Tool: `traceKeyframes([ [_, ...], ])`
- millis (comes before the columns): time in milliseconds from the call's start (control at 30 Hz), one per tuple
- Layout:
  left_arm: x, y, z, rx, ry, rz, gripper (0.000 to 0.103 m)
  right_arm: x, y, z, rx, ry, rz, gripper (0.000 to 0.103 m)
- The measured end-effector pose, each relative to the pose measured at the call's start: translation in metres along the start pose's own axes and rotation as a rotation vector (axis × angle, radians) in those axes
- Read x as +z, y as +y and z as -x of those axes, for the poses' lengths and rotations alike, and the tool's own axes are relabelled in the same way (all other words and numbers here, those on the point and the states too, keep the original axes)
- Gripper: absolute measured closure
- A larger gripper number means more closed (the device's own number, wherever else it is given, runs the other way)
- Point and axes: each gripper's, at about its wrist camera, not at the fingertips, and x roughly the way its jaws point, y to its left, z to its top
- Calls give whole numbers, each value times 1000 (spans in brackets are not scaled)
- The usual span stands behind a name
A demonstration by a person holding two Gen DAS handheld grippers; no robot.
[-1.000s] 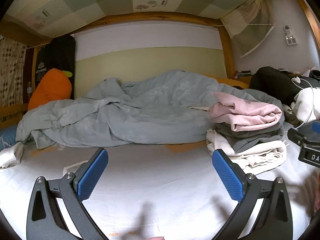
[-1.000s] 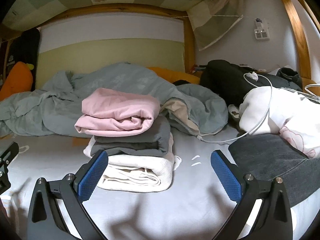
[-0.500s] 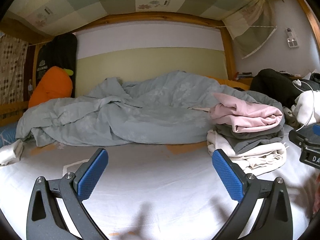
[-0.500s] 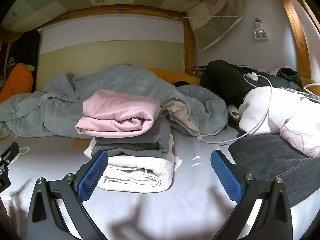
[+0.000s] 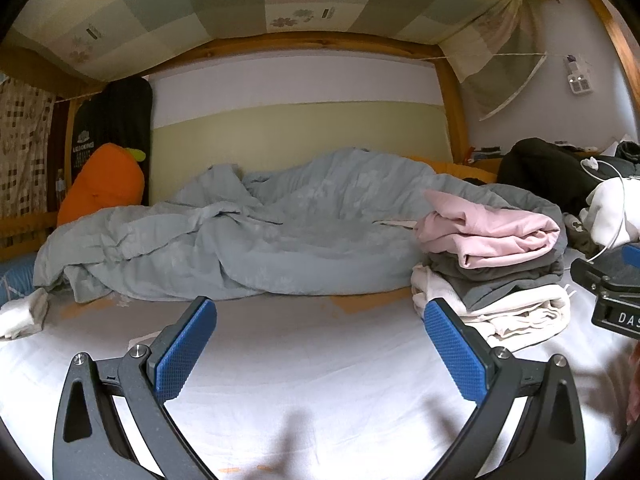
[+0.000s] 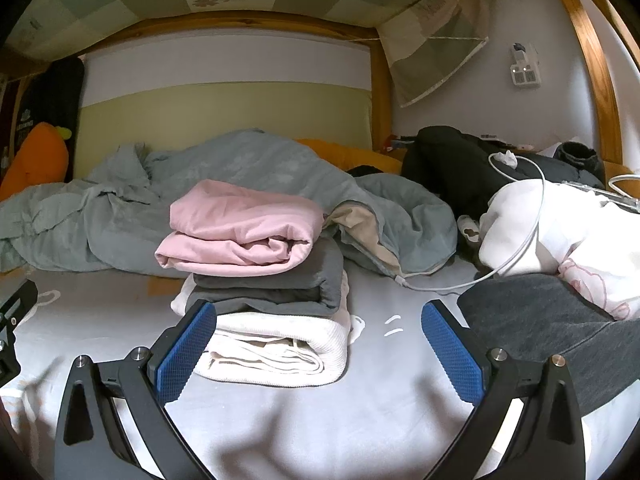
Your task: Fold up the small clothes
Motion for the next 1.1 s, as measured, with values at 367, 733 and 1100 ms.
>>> traceKeyframes([
  [367,0,-3,-1,1,6,-21,0,0,5,1,-1,-15,25,0],
  [733,0,-4,-2,10,13,-20,0,-1,6,-1,-2,-6,33,0],
  [1100,0,-4,-2,13,18,-18,0,-1,6,-2,-2,-5,33,0],
])
